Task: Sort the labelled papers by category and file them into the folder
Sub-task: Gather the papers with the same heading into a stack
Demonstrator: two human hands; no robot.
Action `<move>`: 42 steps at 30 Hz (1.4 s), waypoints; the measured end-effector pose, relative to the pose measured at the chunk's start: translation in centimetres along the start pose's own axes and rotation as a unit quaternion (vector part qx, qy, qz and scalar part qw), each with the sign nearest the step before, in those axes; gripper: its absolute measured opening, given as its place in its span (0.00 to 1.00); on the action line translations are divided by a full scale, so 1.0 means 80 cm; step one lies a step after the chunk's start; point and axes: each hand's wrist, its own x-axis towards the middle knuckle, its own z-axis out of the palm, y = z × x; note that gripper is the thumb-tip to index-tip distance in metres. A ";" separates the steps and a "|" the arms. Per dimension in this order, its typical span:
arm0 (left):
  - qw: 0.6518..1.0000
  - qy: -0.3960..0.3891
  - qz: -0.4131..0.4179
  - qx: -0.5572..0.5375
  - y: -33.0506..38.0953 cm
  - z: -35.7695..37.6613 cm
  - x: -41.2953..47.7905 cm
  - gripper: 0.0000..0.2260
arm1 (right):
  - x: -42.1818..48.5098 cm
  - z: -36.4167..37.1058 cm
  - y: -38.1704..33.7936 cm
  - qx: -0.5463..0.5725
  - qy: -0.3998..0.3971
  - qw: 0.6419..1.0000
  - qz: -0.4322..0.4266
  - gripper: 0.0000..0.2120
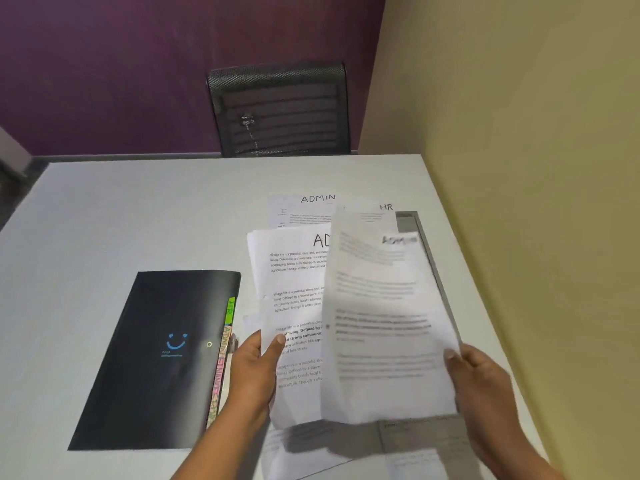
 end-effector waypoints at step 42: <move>0.960 -0.086 0.181 0.194 -0.012 0.015 0.028 0.16 | 0.038 0.074 -0.011 0.014 -0.180 0.980 -0.086 0.26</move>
